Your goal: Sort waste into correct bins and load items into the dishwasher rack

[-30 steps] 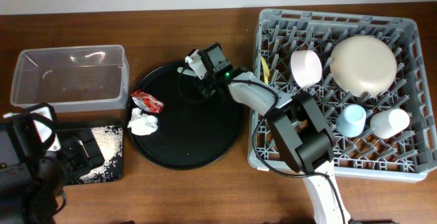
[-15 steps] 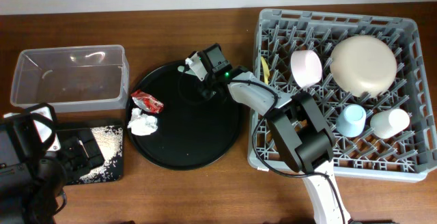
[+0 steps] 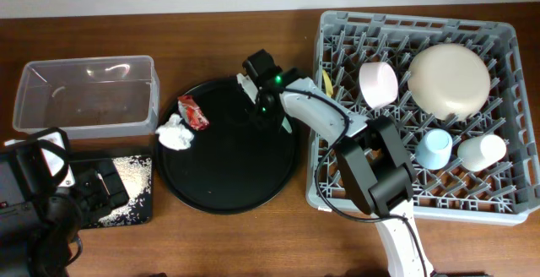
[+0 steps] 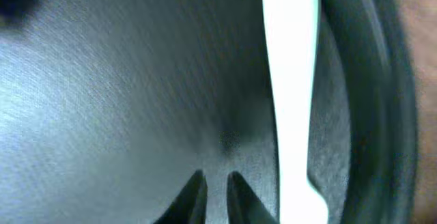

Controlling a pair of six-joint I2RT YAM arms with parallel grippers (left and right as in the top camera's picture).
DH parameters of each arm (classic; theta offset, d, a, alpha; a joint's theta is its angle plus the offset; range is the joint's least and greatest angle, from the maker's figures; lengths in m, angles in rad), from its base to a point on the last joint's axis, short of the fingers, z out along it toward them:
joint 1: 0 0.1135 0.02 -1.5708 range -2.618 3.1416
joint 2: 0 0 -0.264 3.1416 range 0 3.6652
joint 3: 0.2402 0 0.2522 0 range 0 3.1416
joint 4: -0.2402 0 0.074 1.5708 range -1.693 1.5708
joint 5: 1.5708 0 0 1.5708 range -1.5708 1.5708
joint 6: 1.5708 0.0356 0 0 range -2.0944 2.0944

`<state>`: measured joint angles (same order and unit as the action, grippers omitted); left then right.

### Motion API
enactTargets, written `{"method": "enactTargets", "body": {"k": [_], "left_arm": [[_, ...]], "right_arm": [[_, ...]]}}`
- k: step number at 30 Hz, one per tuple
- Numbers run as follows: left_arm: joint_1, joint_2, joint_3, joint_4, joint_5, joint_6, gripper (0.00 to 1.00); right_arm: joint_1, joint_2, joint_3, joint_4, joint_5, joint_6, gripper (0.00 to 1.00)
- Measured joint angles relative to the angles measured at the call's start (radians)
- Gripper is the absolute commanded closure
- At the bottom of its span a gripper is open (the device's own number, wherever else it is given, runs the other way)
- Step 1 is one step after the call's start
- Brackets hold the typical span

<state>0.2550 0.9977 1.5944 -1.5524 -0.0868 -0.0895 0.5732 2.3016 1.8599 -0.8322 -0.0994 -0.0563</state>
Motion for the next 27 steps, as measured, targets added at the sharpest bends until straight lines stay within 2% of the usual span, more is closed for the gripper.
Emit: {"method": "enactTargets", "body": {"k": [3,4,8,11,14,19,22,24,27], "left_arm": [[0.0,0.0,0.0,0.0,0.0,0.0,0.01],[0.0,0.0,0.0,0.0,0.0,0.0,0.01],[0.0,0.0,0.0,0.0,0.0,0.0,0.01],[0.0,0.0,0.0,0.0,0.0,0.0,0.01],[0.0,0.0,0.0,0.0,0.0,0.0,0.01],[0.0,0.0,0.0,0.0,0.0,0.0,0.01],[0.0,0.0,0.0,-0.005,0.0,0.0,0.01],[0.0,0.0,0.0,-0.005,0.0,0.0,0.01],[0.0,0.0,0.0,-0.007,0.0,0.0,0.01]], "right_arm": [[0.004,0.004,0.121,-0.135,-0.036,0.033,0.78],[0.004,0.003,0.178,-0.172,-0.054,0.049,0.73],[0.003,0.0,0.234,-0.214,-0.048,0.096,0.69],[-0.003,0.0,0.223,-0.238,-0.021,0.14,0.55],[-0.022,0.0,0.179,-0.243,0.001,0.19,0.44],[-0.053,0.009,0.112,-0.185,0.014,0.175,0.45],[-0.054,0.01,0.072,-0.15,0.016,0.157,0.48],[-0.054,0.011,0.048,-0.13,0.016,0.151,0.54],[-0.054,0.014,-0.002,-0.077,0.01,0.147,0.54]]}}
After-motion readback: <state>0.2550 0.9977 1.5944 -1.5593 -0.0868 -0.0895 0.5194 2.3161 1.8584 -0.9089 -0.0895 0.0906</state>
